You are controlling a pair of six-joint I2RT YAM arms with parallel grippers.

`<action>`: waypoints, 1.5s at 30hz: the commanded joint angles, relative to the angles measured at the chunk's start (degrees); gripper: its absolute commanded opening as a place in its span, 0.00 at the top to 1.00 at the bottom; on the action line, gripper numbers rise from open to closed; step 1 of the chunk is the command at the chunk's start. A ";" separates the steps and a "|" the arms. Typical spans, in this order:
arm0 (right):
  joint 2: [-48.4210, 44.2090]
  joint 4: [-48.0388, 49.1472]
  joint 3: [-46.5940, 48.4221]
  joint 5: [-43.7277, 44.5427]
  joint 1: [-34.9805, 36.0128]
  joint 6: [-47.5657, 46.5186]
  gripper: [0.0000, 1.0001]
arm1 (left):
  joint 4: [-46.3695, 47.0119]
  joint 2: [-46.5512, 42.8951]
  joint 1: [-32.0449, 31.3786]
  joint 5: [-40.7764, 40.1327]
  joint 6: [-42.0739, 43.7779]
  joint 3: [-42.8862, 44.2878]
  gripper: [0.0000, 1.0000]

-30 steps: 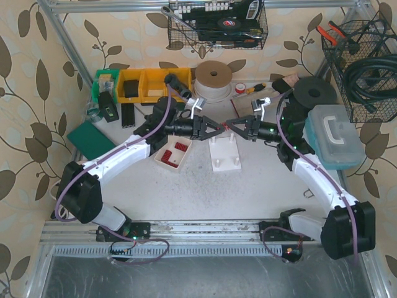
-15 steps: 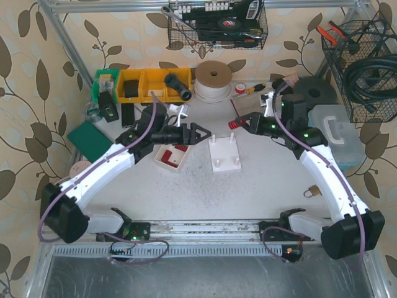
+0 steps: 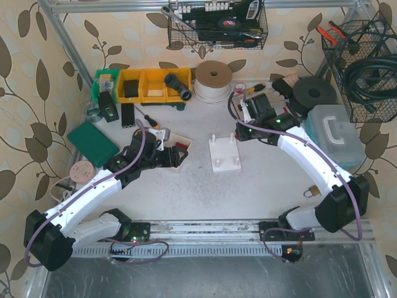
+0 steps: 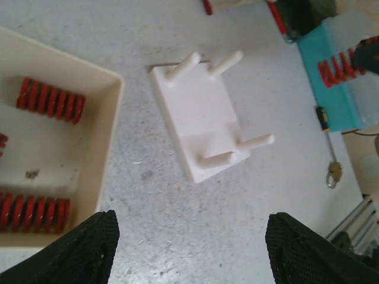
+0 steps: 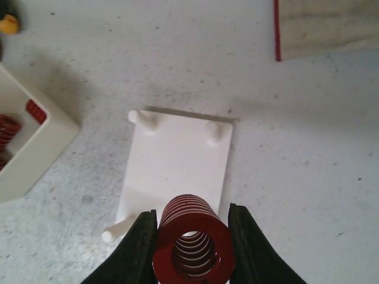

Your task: Install the large spring

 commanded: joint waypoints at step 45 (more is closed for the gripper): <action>20.09 14.37 3.41 14.58 3.57 -3.54 1.00 | 4.10 -4.54 0.52 -11.99 -2.89 -6.46 0.15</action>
